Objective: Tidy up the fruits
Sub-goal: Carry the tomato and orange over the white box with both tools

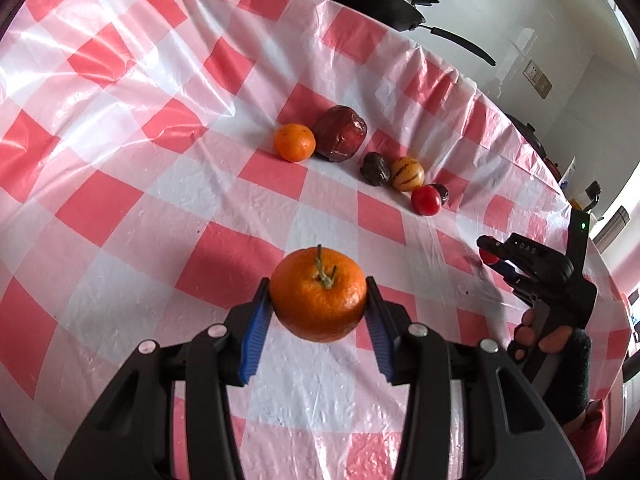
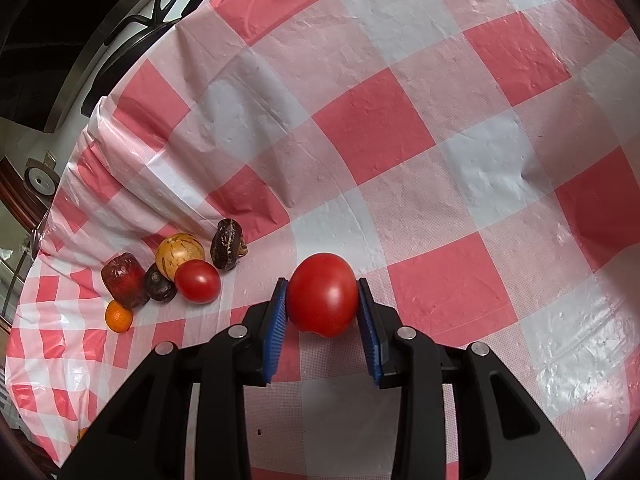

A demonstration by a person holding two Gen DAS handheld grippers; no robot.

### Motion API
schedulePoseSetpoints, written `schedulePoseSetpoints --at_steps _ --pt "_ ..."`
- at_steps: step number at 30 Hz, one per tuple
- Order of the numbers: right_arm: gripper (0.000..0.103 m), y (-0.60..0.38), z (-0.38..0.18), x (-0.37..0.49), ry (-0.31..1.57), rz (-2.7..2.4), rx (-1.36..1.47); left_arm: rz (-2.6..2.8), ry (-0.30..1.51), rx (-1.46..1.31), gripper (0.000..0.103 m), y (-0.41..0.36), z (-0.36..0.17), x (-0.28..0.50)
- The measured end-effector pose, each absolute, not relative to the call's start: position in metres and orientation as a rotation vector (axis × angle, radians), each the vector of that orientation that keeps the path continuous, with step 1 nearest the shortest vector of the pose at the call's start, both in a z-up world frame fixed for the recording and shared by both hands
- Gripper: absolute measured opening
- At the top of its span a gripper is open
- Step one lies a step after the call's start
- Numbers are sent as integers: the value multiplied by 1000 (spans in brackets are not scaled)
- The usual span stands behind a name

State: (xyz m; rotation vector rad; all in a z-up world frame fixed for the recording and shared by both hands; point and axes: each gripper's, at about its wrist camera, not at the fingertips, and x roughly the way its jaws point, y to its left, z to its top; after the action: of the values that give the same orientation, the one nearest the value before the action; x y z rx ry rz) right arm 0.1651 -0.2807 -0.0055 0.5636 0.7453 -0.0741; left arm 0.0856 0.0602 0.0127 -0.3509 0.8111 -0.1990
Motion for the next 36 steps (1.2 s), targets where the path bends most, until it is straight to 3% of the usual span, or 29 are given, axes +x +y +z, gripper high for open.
schedulePoseSetpoints --at_steps 10,16,24,31,36 --pt "34 -284 -1 155 720 -55 564 -185 804 -329 45 61 13 84" --pt "34 -268 -4 93 768 -7 673 -186 818 -368 45 68 13 68" --pt "34 -190 -2 8 752 181 585 -138 785 -492 45 112 14 6" --pt "34 -129 9 -25 728 262 390 -144 786 -527 45 134 12 -28" --pt "34 -135 6 -30 727 278 426 -147 763 -484 45 132 15 -39"
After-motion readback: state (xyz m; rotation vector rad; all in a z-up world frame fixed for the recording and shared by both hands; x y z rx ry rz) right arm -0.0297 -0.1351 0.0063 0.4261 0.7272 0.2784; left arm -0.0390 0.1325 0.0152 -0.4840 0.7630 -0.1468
